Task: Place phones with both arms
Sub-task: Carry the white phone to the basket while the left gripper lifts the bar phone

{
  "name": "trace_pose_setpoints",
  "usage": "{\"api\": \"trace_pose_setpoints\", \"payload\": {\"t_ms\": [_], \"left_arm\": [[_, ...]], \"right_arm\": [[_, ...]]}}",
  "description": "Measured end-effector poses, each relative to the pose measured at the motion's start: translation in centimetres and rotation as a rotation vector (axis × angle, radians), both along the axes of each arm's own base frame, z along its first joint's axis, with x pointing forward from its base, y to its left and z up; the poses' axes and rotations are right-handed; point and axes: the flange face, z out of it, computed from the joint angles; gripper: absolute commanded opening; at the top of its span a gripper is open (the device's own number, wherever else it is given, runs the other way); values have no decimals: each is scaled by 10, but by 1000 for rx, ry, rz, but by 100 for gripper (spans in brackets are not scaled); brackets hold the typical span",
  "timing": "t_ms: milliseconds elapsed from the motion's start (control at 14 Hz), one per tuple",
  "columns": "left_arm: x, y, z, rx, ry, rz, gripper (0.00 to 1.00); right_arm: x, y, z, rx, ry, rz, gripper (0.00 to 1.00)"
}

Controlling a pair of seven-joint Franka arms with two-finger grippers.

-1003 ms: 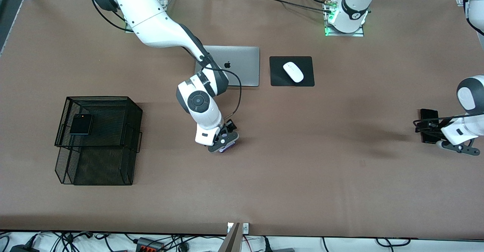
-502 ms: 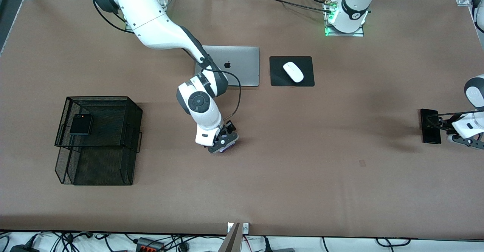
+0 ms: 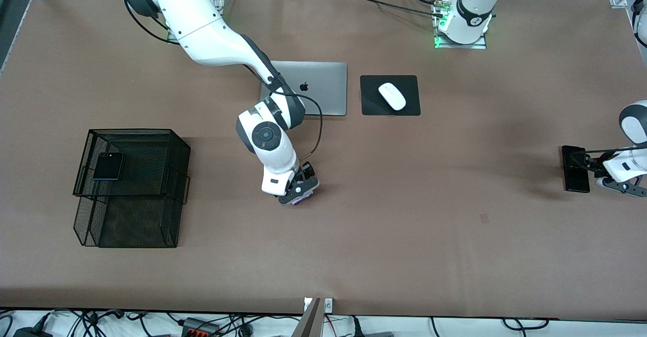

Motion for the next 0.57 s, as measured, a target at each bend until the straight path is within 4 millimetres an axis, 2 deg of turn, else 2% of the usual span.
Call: {"api": "trace_pose_setpoints", "payload": {"t_ms": [143, 287, 430, 573], "left_arm": [[-2, 2, -2, -2, 3, 4, 100], [-4, 4, -6, -6, 7, 18, 100], [-5, 4, -10, -8, 12, 40, 100], [-5, 3, -12, -9, 16, 56, 100]], "right_arm": [[10, -3, 21, -13, 5, -9, 26], [27, -19, 65, -46, 13, -48, 26], [47, -59, 116, -74, 26, -137, 26], [65, -117, 159, -95, 64, -230, 26]]}}
